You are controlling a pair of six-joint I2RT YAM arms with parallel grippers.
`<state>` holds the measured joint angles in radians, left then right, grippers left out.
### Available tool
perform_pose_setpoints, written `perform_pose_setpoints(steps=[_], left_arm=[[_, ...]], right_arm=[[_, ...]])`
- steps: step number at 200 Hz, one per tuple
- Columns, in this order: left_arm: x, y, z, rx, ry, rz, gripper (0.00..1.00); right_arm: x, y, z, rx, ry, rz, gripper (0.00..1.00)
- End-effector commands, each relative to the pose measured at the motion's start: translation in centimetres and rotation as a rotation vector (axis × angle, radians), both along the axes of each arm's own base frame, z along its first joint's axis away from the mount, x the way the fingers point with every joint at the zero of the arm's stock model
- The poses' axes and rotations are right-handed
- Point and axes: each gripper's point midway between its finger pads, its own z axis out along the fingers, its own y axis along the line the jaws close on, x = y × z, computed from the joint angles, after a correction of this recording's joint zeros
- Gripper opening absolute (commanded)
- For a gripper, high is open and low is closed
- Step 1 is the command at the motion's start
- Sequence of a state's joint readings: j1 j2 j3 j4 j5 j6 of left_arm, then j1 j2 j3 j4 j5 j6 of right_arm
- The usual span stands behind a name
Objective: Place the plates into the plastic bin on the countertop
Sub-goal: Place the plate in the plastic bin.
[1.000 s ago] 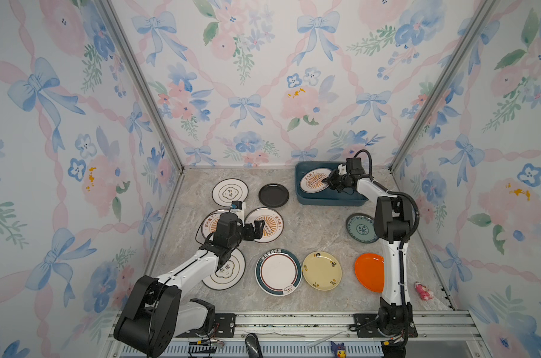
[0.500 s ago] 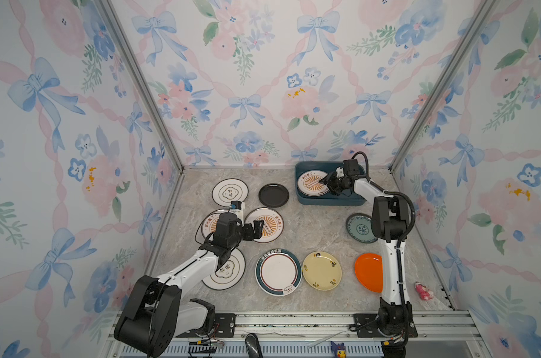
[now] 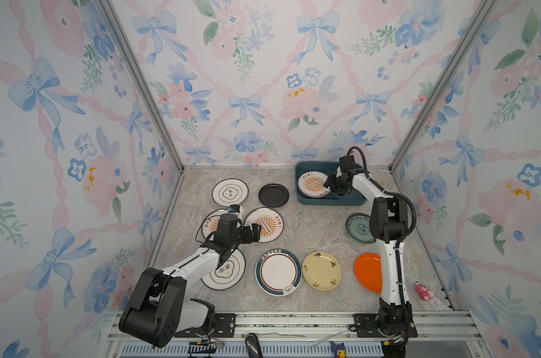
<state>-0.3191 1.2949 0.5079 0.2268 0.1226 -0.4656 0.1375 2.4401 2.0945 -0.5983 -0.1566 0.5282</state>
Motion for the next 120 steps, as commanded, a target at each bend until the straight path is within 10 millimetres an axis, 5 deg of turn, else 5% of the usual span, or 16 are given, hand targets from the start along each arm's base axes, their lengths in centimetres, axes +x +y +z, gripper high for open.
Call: perform_pose_setpoints(steps=[1, 33, 68, 88, 120], left_arm=[[-0.2, 0.4, 0.3, -0.010, 0.006, 0.020, 0.98], [-0.2, 0.7, 0.5, -0.008, 0.000, 0.037, 0.98], [-0.2, 1.5, 1.0, -0.022, -0.023, 0.069, 0.98], [-0.2, 2.1, 1.5, -0.036, -0.045, 0.091, 0.98], [-0.1, 2.9, 2.5, -0.046, -0.087, 0.117, 0.98]], right_arm=[[-1.0, -1.7, 3.8, -0.165, -0.036, 0.021, 0.58], [-2.0, -1.6, 8.9, -0.204, -0.157, 0.042, 0.58], [-6.0, 4.3, 13.8, 0.134, -0.292, 0.160, 0.58], [-9.9, 7.8, 13.4, 0.296, -0.263, 0.230, 0.57], [-17.2, 12.3, 10.4, 0.317, -0.193, 0.321, 0.56]])
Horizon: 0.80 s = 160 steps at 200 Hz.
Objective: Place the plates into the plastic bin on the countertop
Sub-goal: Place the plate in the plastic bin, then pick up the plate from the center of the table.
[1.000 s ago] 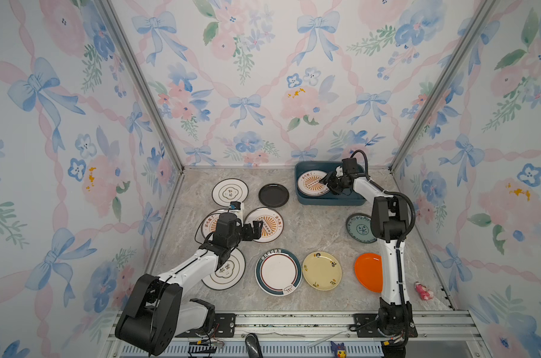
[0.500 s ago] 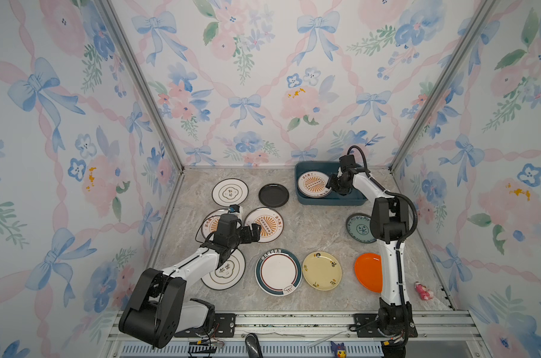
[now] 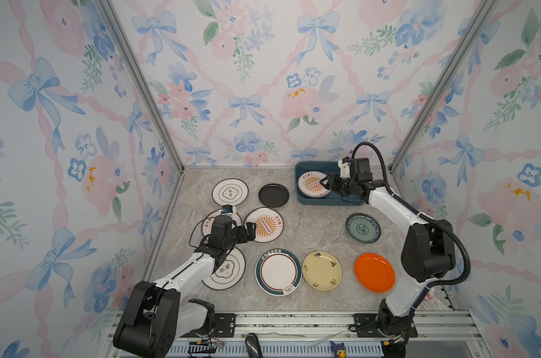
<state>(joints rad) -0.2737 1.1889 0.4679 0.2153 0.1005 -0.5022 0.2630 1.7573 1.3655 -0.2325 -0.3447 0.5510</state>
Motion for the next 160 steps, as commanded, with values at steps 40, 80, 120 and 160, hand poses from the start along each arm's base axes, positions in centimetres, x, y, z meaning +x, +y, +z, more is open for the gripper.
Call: perform_pose_setpoints(steps=[40, 80, 120, 160], left_arm=[[0.7, 0.9, 1.2, -0.031, -0.063, 0.037, 0.98], [0.8, 0.9, 1.0, -0.037, -0.056, 0.038, 0.98], [0.4, 1.1, 1.1, -0.039, -0.064, 0.038, 0.98], [0.6, 1.2, 1.0, -0.036, -0.061, 0.039, 0.98]], right_arm=[[-10.3, 9.3, -6.6, 0.107, 0.156, 0.157, 0.55], [-11.8, 11.7, -9.8, 0.056, 0.204, 0.170, 0.55], [-11.5, 13.2, -12.7, 0.102, 0.269, 0.169, 0.55], [-11.5, 15.0, -13.7, 0.122, 0.298, 0.187, 0.55]])
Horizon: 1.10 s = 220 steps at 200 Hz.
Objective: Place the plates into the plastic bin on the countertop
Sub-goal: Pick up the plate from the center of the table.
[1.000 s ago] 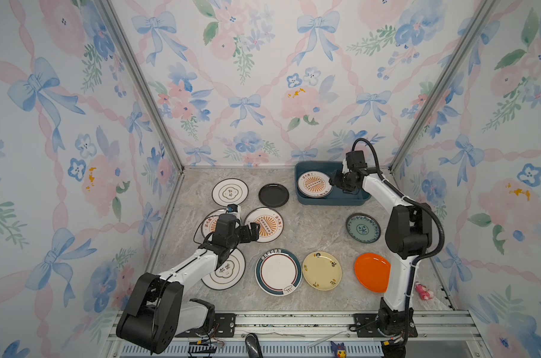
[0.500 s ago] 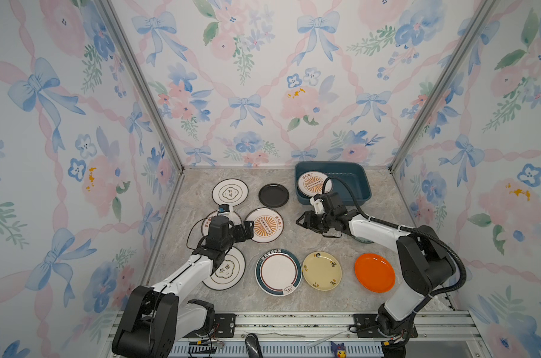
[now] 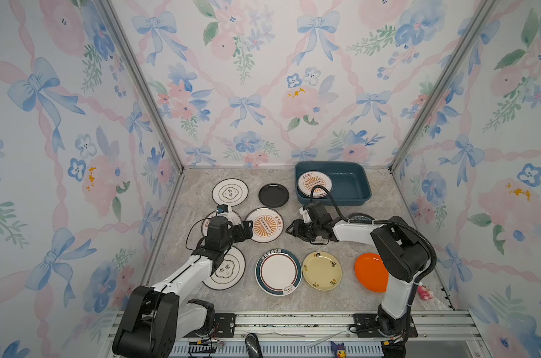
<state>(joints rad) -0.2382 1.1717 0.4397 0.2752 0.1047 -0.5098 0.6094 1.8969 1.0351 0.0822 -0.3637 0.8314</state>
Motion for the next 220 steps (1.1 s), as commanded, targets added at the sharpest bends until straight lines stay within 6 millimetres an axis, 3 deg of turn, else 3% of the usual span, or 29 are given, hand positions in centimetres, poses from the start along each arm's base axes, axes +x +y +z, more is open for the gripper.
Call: perform_pose_setpoints(steps=[1, 52, 102, 157, 220], left_arm=[[0.1, 0.1, 0.4, -0.015, -0.016, 0.002, 0.98], [0.1, 0.2, 0.3, -0.020, -0.013, 0.002, 0.98], [0.2, 0.2, 0.1, -0.020, -0.006, 0.001, 0.98], [0.0, 0.2, -0.1, -0.018, -0.001, 0.000, 0.98], [0.2, -0.2, -0.6, -0.023, 0.015, -0.018, 0.98]], right_arm=[[0.7, 2.1, 0.5, 0.051, -0.010, 0.008, 0.55], [0.6, 3.1, -0.9, 0.090, 0.021, -0.006, 0.53], [0.5, 4.0, -1.9, 0.163, 0.054, -0.022, 0.44], [0.7, 4.1, -2.8, 0.203, 0.061, -0.046, 0.18], [0.8, 3.3, -2.3, 0.234, 0.053, -0.065, 0.01]])
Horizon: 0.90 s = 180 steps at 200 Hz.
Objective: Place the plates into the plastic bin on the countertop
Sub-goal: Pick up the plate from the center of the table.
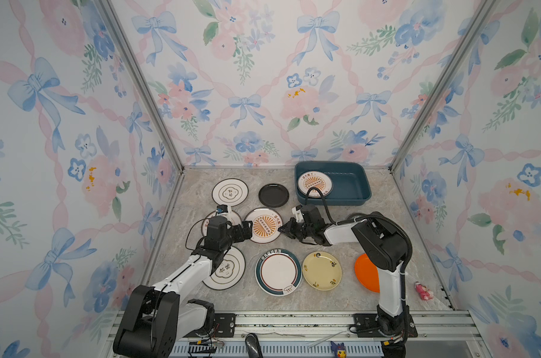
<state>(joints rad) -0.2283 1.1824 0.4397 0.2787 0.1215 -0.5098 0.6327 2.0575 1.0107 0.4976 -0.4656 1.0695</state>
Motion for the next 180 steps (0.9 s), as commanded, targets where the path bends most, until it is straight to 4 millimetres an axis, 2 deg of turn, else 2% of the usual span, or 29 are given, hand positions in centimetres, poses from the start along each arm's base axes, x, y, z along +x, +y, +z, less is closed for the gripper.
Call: perform_pose_setpoints(steps=[1, 66, 107, 132, 180], left_arm=[[0.1, -0.3, -0.4, -0.018, 0.008, -0.014, 0.98], [0.3, -1.5, -0.5, -0.051, 0.005, -0.071, 0.98], [0.6, -3.5, -1.3, -0.110, 0.033, -0.162, 0.98], [0.7, -4.9, -1.6, -0.158, 0.038, -0.207, 0.97], [1.4, -8.0, 0.2, -0.230, -0.007, -0.299, 0.92]], right_arm=[[-0.7, -1.1, -1.4, -0.030, 0.030, -0.009, 0.01], [-0.5, -4.3, 3.5, -0.026, -0.035, -0.022, 0.00], [-0.4, -5.5, 6.9, 0.065, -0.058, -0.014, 0.00], [-0.5, -5.9, 7.8, 0.092, -0.063, -0.005, 0.00], [-1.0, -5.8, 9.0, 0.148, -0.082, 0.013, 0.00]])
